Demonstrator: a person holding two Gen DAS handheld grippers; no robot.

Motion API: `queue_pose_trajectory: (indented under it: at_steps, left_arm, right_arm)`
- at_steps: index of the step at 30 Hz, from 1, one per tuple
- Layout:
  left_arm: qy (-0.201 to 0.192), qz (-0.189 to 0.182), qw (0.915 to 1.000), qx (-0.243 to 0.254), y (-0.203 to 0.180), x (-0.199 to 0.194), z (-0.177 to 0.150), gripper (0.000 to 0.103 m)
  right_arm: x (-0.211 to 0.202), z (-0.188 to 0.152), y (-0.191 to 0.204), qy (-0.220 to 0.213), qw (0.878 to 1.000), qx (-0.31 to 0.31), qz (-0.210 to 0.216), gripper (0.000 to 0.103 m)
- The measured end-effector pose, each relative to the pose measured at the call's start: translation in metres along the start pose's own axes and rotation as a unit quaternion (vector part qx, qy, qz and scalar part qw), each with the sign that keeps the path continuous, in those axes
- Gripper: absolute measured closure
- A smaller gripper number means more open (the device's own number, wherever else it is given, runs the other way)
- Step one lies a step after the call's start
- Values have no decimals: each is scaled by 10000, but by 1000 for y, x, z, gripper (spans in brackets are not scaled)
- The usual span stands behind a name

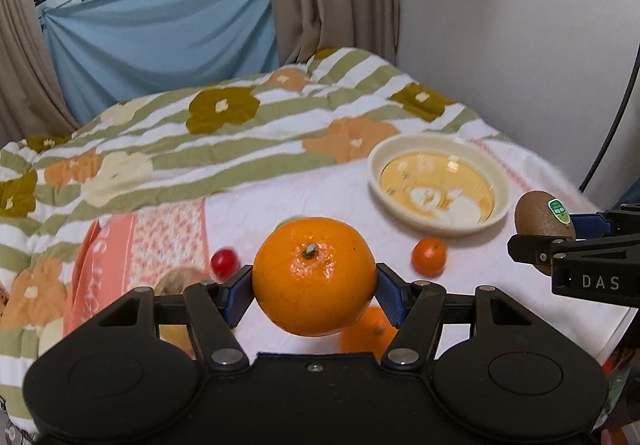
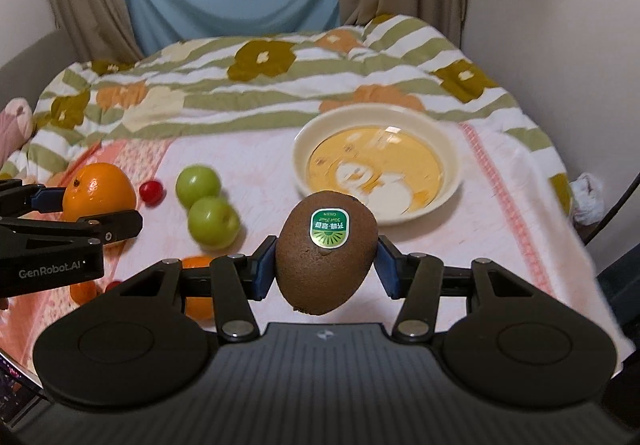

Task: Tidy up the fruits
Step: 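Carry the orange into the duck bowl and open the left tool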

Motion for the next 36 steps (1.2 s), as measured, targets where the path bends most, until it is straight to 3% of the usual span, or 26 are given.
queue_pose_trajectory:
  at_steps: [9,19,27,36]
  left_arm:
    - [-63,18,9998,-196,-44,12,41,35]
    - [112,299,9990,-300,-85,85,73,35]
    - [334,458,9979,-305,-110,158,89,35]
    - [639,617,9958,-229,-127,219,84,35]
  right_arm:
    - [2,43,-70,-219,9995,-217,16,37]
    - [64,85,-135,-263,9972,-668,195,37]
    - [125,101,-160,-106,9951,-819,537,37]
    - [175,97,-169,137,9916,-956,865,37]
Point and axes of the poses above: each gripper's, at about its wrist camera, not at the fingertips, and x roughly the way its jaws point, y to its left, z to its top, the point moved 10 cm from there along x, roughly the way its jaws point, and after that the axes turned 9 degrees about -x, right-handed, at the moved point
